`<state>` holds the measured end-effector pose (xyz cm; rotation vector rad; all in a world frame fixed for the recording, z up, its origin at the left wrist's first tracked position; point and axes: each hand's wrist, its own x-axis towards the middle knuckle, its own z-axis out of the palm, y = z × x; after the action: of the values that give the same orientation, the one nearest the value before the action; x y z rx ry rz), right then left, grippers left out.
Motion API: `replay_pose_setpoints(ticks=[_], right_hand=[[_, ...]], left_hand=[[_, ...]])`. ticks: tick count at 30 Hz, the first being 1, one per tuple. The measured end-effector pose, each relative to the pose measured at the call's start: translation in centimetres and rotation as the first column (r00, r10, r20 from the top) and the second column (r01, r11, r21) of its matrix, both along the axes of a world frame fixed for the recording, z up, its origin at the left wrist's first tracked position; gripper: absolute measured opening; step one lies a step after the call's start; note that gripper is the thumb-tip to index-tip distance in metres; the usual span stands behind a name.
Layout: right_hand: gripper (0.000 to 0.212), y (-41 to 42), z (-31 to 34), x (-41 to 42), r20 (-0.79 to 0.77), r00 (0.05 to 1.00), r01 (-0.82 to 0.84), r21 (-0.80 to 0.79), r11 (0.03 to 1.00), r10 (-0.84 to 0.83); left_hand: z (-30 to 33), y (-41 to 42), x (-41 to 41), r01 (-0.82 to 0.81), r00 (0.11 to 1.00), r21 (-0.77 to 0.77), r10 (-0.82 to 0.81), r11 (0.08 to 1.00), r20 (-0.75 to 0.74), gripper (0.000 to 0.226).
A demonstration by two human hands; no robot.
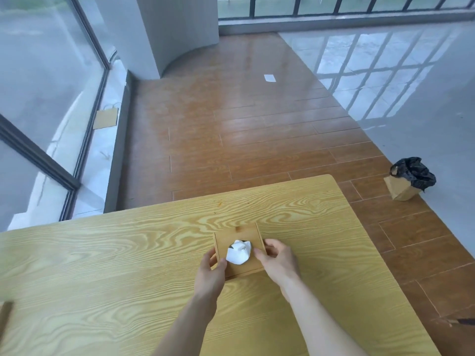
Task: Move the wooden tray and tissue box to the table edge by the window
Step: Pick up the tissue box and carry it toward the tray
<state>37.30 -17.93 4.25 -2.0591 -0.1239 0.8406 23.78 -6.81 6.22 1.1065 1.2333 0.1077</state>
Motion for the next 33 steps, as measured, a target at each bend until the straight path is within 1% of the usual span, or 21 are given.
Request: replay_pose_setpoints(ticks=[5, 10, 16, 20, 25, 29, 33], right_hand=[[0.046, 7.1, 1.8, -5.8, 0.034, 0.998, -0.06, 0.008, 0.998, 0.06], [0.046, 16.0, 2.7, -13.1, 0.026, 0.989, -0.144, 0.011, 0.99, 0.143], [0.047, 27.5, 2.7, -22.8, -0.01, 0.969, -0.246, 0.03, 0.969, 0.246], [0.049, 33.9, 2.4, -28.9, -0.046, 0.95, -0.307, 0.035, 0.951, 0.309], [0.048, 40.2, 1.7, -34.6, -0.051, 0.927, -0.371, 0.032, 0.928, 0.372], [0.043, 44.0, 0.6, -37.8, -0.056, 0.911, -0.407, 0.027, 0.913, 0.408], [0.04, 46.6, -0.5, -39.9, -0.056, 0.901, -0.432, -0.009, 0.902, 0.431]], left_hand=[[0.6, 6.7, -6.4, -0.053, 0.997, 0.029, 0.051, 0.998, 0.05, 0.048], [1.0, 14.6, -14.5, -0.148, 0.986, 0.048, 0.143, 0.988, 0.089, 0.045], [0.7, 24.6, -24.7, -0.275, 0.958, 0.082, 0.267, 0.958, 0.103, 0.04], [-0.1, 30.4, -30.7, -0.346, 0.938, 0.147, 0.338, 0.927, 0.078, 0.032], [-1.5, 36.3, -36.4, -0.414, 0.91, 0.164, 0.41, 0.896, 0.057, 0.03], [-2.4, 40.2, -39.8, -0.426, 0.903, 0.201, 0.428, 0.882, 0.035, 0.024], [-3.5, 42.8, -42.2, -0.427, 0.9, 0.21, 0.436, 0.88, 0.007, 0.023]])
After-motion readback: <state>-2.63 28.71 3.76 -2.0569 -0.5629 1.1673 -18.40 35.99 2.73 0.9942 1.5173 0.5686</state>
